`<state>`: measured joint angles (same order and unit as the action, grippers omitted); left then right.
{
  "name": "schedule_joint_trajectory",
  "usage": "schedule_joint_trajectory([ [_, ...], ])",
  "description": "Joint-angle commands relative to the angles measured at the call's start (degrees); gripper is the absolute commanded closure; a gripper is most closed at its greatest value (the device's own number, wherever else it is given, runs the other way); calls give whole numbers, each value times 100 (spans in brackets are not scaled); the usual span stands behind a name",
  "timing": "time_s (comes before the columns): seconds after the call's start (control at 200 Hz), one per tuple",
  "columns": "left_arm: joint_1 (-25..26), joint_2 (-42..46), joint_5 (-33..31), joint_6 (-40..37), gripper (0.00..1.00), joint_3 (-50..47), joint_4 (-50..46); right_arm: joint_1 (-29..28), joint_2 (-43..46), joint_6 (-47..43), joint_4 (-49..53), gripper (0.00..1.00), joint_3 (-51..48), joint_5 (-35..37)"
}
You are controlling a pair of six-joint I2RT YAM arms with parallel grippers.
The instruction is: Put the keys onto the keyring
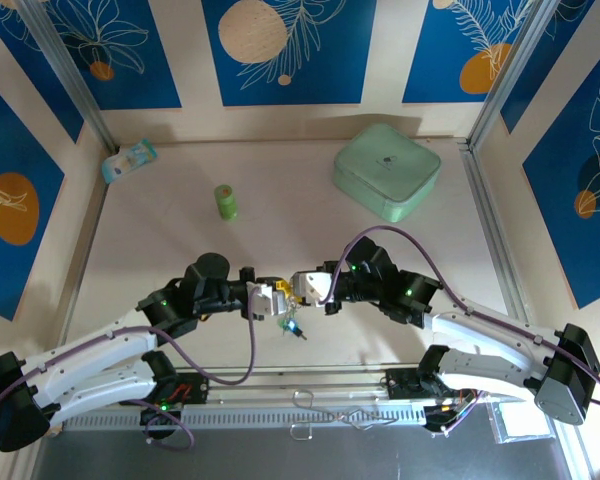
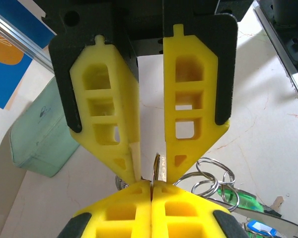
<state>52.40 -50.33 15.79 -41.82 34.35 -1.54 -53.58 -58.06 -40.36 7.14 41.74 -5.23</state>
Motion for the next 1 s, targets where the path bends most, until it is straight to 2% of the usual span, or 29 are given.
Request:
schedule_joint_trajectory([
  [0.0, 43, 32, 181, 78, 100, 228, 199, -22, 82, -49, 35, 74, 63, 188],
  [0.2, 43, 39, 160, 78, 100, 224, 181, -29, 304, 35, 116, 72, -97, 114],
  [0.465, 42, 6, 176, 69, 100, 248, 181, -29, 108, 14, 239, 75, -46, 93],
  [0.83, 42, -17, 221, 60, 100, 262, 171, -31, 16, 27, 71, 84, -33, 125],
  [0.995, 41, -6, 241, 69, 100, 264, 182, -33, -12, 15, 21, 92, -25, 154],
])
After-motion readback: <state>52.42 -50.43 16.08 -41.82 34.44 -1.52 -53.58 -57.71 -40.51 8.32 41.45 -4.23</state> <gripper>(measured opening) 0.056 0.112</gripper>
